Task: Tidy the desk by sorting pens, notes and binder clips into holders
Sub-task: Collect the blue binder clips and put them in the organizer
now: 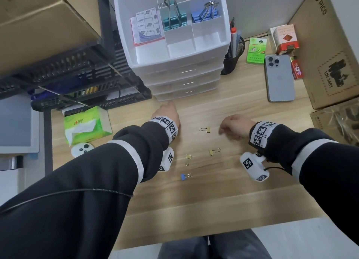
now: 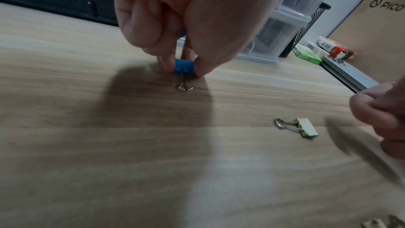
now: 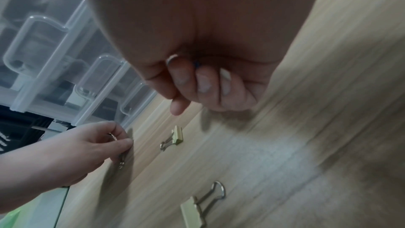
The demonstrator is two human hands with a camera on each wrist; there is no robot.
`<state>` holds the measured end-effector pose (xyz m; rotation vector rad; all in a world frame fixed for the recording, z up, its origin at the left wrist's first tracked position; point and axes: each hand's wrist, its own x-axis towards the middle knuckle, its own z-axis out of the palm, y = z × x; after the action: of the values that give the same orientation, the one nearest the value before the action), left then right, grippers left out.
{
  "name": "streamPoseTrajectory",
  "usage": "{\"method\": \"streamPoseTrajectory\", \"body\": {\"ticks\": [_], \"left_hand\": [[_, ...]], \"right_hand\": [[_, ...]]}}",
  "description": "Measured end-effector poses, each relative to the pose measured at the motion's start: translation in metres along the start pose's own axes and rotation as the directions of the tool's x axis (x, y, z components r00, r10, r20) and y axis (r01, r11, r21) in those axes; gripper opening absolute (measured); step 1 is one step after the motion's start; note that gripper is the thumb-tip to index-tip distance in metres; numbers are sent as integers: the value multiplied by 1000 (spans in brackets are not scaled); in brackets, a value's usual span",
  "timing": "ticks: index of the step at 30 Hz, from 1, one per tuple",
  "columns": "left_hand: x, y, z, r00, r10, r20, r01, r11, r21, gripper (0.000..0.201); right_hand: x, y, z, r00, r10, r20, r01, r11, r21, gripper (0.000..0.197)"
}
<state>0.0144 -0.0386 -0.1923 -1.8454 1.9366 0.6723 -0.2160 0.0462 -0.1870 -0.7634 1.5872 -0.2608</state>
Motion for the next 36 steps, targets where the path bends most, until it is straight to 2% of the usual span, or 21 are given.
{"method": "streamPoseTrajectory", "body": {"ticks": [4,7,10,12,14,18,22,25,28,30,31,33,36], "left_hand": [[-13,0,-5,998,-52,29,52,999,-9,31],[-24,-9,-10,998,-27,63,27,1000,1,32],[-33,-26,-12,996,-32,85,34,999,-18,36],[-38,-38,-12,995,-67,72,70,996,-49,35],[-46,-51,-14,993,-83,88,86,996,-27,29],[-60,-75,-12,988,-84,130,75,995,72,24],[-72,-98,-6,985,-78,151,68,995,73,36],[-82,-113,1,987,-75,140,68,996,51,42],[-88,-115,7,974,-81,212,76,997,31,38],[-93,-112,9,959,-88,269,74,995,64,33],[-94,-112,10,956,-86,280,66,994,82,31],[-98,-110,10,953,-78,293,49,993,104,28],[-100,-105,8,949,-29,313,-4,995,105,31]], "right_hand": [[2,4,12,999,-21,47,22,1000,-4,15],[-2,-4,24,998,-43,54,45,998,-40,24],[-16,-21,42,986,-134,97,148,976,-161,9],[-24,-27,58,968,-190,167,231,932,-281,9],[-29,-26,79,945,-210,250,306,840,-449,15],[-36,-14,122,894,-174,414,433,578,-692,28],[-38,-1,149,875,-205,439,485,360,-797,33],[-36,6,158,875,-227,427,479,277,-833,22],[-35,8,162,870,-250,424,481,243,-843,6],[-36,8,163,877,-249,411,469,259,-844,6],[-36,8,164,886,-245,393,455,296,-840,8],[-35,5,165,913,-244,326,406,480,-778,16],[-35,-10,162,953,-230,199,301,809,-504,16]]}}
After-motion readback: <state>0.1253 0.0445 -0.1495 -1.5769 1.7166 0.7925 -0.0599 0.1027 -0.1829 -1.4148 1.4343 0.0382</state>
